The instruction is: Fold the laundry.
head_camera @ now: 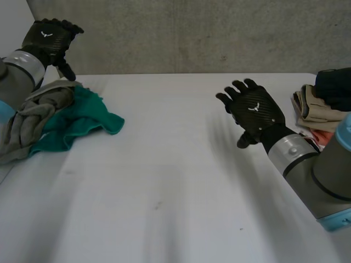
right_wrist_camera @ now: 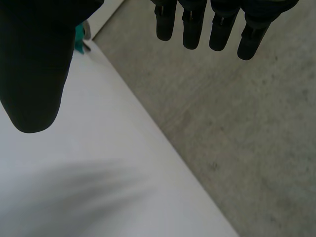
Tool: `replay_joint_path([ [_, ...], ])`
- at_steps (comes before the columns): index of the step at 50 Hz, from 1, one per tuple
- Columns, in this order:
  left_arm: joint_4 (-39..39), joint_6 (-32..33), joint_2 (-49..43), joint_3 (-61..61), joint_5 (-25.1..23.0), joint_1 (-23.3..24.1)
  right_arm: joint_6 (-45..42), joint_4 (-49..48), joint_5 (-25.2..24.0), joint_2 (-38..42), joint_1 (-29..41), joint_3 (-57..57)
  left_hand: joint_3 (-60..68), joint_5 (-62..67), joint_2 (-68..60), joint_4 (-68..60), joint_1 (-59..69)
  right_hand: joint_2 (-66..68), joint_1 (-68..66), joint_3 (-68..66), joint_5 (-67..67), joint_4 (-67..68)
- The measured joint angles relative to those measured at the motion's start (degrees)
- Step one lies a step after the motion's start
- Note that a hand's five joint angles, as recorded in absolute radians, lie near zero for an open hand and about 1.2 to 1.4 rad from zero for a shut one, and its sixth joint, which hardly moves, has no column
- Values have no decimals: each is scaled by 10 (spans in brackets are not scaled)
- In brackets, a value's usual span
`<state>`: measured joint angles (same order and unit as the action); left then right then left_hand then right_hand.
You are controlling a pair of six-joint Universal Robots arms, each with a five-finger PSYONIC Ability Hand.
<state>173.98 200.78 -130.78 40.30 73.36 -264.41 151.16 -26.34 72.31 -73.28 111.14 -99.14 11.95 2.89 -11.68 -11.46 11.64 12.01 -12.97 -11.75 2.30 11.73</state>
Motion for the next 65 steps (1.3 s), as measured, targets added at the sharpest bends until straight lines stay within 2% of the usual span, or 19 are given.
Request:
replay_joint_path([
  [5,-127,51,-30,-45,1,-11,2,-11,0,2,13,3,0,0,0,0,0,0,0,0,0,0],
  [11,-186,125,-87,-65,9,-19,0,-10,2,9,17,3,0,0,0,0,0,0,0,0,0,0],
  [15,-165,155,-133,-65,14,-18,-1,-10,4,17,18,2,0,0,0,0,0,0,0,0,0,0],
  [30,3,169,-219,-71,37,-1,-2,-11,4,25,18,-1,2,1,-3,-3,3,0,0,0,0,0],
  [32,13,175,-223,-76,44,2,-3,-11,4,26,19,-1,48,42,-51,-55,56,0,0,0,0,0],
  [33,15,178,-225,-79,47,3,-3,-11,4,26,19,-2,101,95,-104,-108,120,0,0,0,0,0],
  [34,16,184,-229,-83,50,4,-4,-11,4,27,19,-2,208,200,-212,-216,242,0,0,0,0,0],
  [35,16,189,-231,-87,51,5,-5,-11,4,27,19,-2,208,200,-212,-216,242,0,0,0,0,0],
  [36,13,196,-236,-95,54,6,-6,-11,4,27,19,-2,351,337,-357,-360,393,0,0,0,0,0],
  [37,9,203,-240,-101,55,6,-7,-12,4,27,19,-2,451,431,-457,-460,471,0,0,0,0,0],
  [39,-3,216,-248,-116,59,7,-9,-12,4,28,19,-2,541,505,-545,-550,494,0,0,0,0,0],
  [44,-43,230,-254,-146,66,7,-11,-12,4,28,18,-1,557,513,-556,-569,494,0,0,0,0,0],
  [48,-67,213,-225,-150,70,12,-12,-12,4,26,16,1,557,513,-556,-569,494,0,0,0,0,0],
  [51,-76,176,-178,-136,70,23,-12,-12,5,24,13,3,557,513,-556,-569,494,0,0,0,0,0],
  [59,-76,9,21,-48,55,84,-6,-9,9,16,-7,17,560,513,-560,-569,494,0,0,0,0,0],
  [65,-76,-82,133,5,45,142,6,-5,10,6,-27,32,560,513,-561,-569,494,0,0,0,0,0],
])
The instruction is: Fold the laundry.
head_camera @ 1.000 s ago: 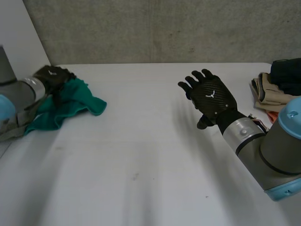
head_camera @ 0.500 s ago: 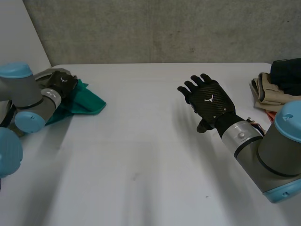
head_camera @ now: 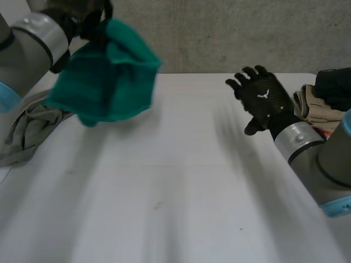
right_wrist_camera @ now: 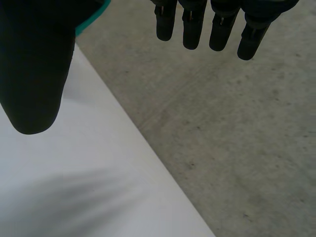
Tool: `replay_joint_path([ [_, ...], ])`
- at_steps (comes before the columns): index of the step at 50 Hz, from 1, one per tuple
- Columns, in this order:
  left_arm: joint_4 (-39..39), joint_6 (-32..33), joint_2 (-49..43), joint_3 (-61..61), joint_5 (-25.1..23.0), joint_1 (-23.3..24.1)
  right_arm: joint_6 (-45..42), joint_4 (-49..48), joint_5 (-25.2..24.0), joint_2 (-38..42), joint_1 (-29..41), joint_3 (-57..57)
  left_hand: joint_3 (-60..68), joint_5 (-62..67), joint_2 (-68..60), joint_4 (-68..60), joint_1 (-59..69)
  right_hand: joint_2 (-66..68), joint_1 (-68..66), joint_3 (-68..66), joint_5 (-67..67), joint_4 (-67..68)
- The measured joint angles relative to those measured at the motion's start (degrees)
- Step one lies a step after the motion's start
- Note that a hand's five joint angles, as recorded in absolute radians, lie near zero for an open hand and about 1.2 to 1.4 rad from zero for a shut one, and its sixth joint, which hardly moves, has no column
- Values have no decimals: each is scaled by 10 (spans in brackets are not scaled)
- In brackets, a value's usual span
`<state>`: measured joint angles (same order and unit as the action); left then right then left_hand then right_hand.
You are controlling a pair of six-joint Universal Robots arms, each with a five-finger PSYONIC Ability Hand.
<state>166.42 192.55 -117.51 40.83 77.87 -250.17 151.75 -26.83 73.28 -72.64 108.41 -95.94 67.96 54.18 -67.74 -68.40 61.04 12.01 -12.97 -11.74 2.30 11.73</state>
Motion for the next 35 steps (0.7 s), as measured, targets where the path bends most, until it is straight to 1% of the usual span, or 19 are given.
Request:
replay_joint_path([
  [6,-17,-48,40,22,18,49,20,19,1,-8,-21,20,0,0,0,0,0,0,0,0,0,0],
  [11,-39,-50,13,25,43,86,33,38,3,-11,-34,35,0,0,0,0,0,0,0,0,0,0],
  [13,-48,-31,-26,25,64,109,38,50,10,-11,-40,44,0,0,0,0,0,0,0,0,0,0],
  [14,-49,-27,-35,24,68,113,39,52,11,-11,-41,46,0,0,0,0,0,0,0,0,0,0],
  [16,-52,4,-85,21,93,134,40,65,24,-8,-44,55,0,0,-1,0,0,0,0,0,0,0],
  [21,-55,58,-179,11,136,166,34,94,53,10,-44,72,0,0,-2,0,0,0,0,0,0,0],
  [25,-62,74,-235,3,152,187,25,120,66,30,-41,86,0,0,-2,0,0,0,0,0,0,0],
  [29,-69,65,-243,7,140,200,17,152,62,49,-33,97,-31,-8,28,29,-2,0,0,0,0,0],
  [30,-72,58,-235,13,128,203,12,171,55,58,-28,102,-194,-159,193,200,-154,0,0,0,0,0],
  [32,-73,50,-217,26,114,204,8,192,46,66,-23,107,-302,-268,301,311,-266,0,0,0,0,0],
  [34,-72,44,-188,48,101,198,4,215,32,76,-17,112,-458,-425,463,469,-416,0,0,0,0,0],
  [35,-71,42,-175,58,97,194,3,223,27,79,-15,114,-486,-454,486,498,-438,0,0,0,0,0],
])
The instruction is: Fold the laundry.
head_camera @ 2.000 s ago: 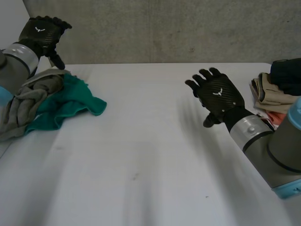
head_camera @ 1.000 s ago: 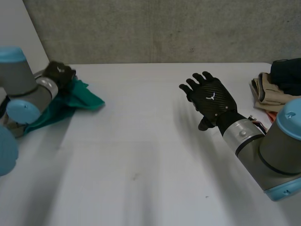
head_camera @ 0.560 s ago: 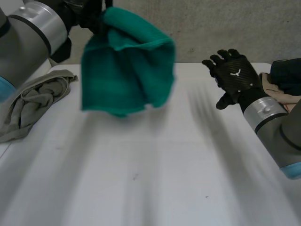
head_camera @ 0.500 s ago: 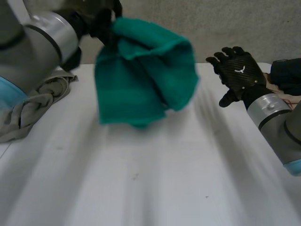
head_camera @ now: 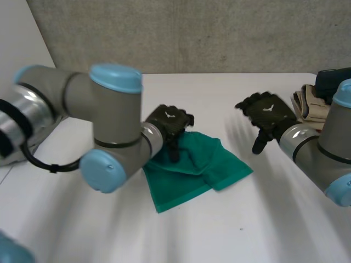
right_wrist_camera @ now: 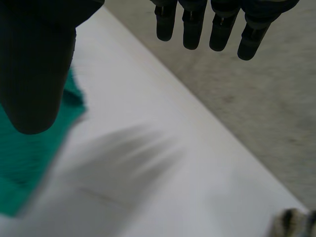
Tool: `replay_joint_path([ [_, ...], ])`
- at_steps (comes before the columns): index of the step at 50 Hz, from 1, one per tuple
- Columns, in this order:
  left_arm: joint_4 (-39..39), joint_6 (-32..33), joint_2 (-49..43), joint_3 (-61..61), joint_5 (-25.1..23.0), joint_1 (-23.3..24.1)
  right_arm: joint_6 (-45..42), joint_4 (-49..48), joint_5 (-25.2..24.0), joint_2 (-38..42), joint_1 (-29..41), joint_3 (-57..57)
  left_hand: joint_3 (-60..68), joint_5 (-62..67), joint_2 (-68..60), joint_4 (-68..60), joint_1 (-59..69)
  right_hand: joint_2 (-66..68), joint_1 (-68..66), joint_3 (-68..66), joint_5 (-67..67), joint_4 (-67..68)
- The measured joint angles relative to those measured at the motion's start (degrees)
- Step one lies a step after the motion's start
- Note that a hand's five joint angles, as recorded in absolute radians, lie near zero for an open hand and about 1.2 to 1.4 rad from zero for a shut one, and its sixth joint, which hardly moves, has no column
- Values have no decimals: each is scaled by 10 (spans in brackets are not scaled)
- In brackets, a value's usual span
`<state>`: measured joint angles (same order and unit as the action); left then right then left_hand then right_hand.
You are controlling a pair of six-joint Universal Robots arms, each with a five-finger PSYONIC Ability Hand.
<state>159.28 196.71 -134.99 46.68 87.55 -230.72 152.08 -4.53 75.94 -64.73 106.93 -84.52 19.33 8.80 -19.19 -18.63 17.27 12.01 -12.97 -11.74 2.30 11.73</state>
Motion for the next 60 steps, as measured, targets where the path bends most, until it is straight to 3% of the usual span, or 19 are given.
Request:
replay_joint_path([
  [4,15,-9,72,63,-11,-28,7,22,-28,24,13,17,-74,-60,72,72,-56,0,0,0,0,0],
  [10,43,-30,159,163,-16,-75,42,24,-47,86,39,64,-74,-60,74,72,-56,8,-6,-9,9,10],
  [14,60,-54,202,237,-26,-109,65,21,-45,140,59,109,-74,-60,74,72,-56,97,-95,-102,99,101],
  [19,76,-86,236,317,-51,-149,81,19,-36,192,76,168,-74,-60,74,72,-56,484,-467,-478,457,478],
  [21,84,-97,242,342,-64,-163,87,19,-33,197,80,184,-74,-60,74,72,-56,541,-510,-537,524,539],
  [26,111,-123,238,377,-95,-194,104,18,-35,157,88,194,-74,-60,74,72,-56,551,-510,-558,541,564],
  [32,130,-165,183,355,-118,-206,115,20,-41,22,102,177,-74,-60,74,72,-56,551,-510,-559,545,565],
  [38,99,-229,107,290,-134,-184,123,27,-43,-75,109,159,-74,-60,74,72,-56,551,-510,-560,545,566],
  [46,51,-318,32,214,-177,-133,116,45,-37,-119,122,140,-74,-60,74,72,-56,551,-510,-560,545,567],
  [48,46,-338,18,198,-184,-115,112,44,-30,-124,124,137,73,75,-74,-65,99,551,-510,-560,545,567],
  [49,44,-346,13,191,-185,-107,109,43,-25,-126,123,135,73,75,-74,-65,99,551,-510,-560,545,567],
  [51,41,-356,7,177,-183,-95,105,39,-15,-128,122,132,362,374,-379,-371,418,551,-510,-560,545,567],
  [52,40,-359,6,170,-177,-91,102,37,-10,-128,120,131,432,436,-445,-444,464,551,-510,-560,545,567],
  [56,34,-352,29,134,-120,-94,84,24,8,-123,102,126,476,459,-484,-493,465,551,-510,-560,550,568],
  [60,33,-300,79,73,-37,-113,47,-8,20,-103,72,123,477,459,-484,-494,465,551,-510,-560,551,568],
])
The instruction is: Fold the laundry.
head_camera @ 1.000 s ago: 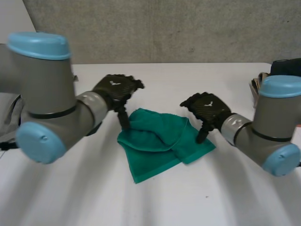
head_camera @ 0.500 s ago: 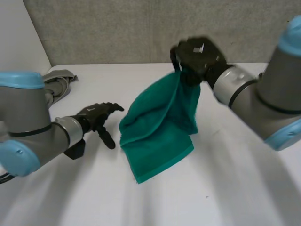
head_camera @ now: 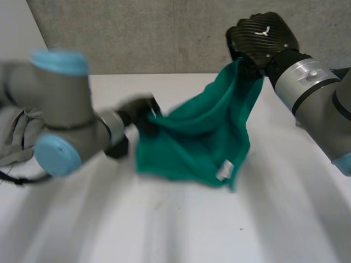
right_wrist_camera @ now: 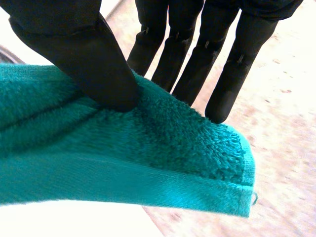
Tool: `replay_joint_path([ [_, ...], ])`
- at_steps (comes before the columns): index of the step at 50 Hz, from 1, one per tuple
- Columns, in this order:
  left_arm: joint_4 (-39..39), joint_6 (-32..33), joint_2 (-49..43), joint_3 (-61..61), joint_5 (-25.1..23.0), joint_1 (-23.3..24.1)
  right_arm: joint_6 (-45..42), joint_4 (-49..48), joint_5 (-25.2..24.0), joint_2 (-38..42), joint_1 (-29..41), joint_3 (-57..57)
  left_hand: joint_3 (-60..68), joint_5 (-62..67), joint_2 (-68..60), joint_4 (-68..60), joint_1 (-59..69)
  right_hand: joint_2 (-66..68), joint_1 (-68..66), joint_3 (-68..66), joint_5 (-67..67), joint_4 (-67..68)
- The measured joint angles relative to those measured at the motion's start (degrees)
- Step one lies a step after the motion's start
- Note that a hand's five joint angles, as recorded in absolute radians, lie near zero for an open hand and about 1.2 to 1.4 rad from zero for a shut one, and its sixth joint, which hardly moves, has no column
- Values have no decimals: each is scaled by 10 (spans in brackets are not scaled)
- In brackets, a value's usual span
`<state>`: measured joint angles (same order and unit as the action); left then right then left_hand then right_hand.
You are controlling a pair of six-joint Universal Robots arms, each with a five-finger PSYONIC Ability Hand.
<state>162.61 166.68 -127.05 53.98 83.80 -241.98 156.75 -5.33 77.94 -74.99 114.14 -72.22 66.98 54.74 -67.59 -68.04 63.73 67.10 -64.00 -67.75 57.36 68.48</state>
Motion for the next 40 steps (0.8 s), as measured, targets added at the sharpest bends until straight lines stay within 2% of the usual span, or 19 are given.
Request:
replay_joint_path([
  [4,20,90,40,-78,48,-14,-35,-74,12,32,-25,0,0,0,0,0,0,0,0,-1,0,0],
  [9,74,196,50,-157,53,-17,-46,-250,31,69,-37,-20,0,0,0,0,0,0,0,-3,0,0],
  [12,97,233,36,-174,49,-14,-38,-369,35,84,-36,-46,0,0,0,-1,0,0,0,-3,2,0],
  [16,105,248,11,-157,49,-11,-30,-445,28,97,-27,-82,3,0,-3,-1,0,0,0,-3,6,0],
  [21,105,249,-19,-99,58,-11,-34,-424,14,119,-15,-119,-4,-5,5,7,-4,0,0,-3,6,0],
  [23,104,250,-35,-68,63,-9,-40,-383,7,135,-11,-133,-71,-52,76,81,-35,0,0,-3,6,0],
  [30,93,276,-85,7,73,0,-60,-230,-1,191,-8,-151,-156,-132,163,168,-129,0,0,-3,6,0],
  [33,77,295,-95,20,82,3,-69,-167,-2,206,-8,-152,-256,-231,264,264,-234,0,0,-3,6,1],
  [35,71,300,-94,22,84,3,-70,-156,-2,207,-8,-152,-256,-231,264,264,-234,0,0,-3,6,1],
  [36,60,307,-89,26,89,3,-73,-129,-1,207,-7,-152,-376,-354,382,386,-356,0,0,-3,6,1],
  [37,56,309,-86,27,90,2,-74,-123,-1,206,-7,-152,-406,-390,413,423,-387,0,0,-3,6,1],
  [40,49,312,-65,35,93,-5,-73,-108,0,194,-5,-153,-453,-438,460,469,-419,0,0,-3,6,1],
])
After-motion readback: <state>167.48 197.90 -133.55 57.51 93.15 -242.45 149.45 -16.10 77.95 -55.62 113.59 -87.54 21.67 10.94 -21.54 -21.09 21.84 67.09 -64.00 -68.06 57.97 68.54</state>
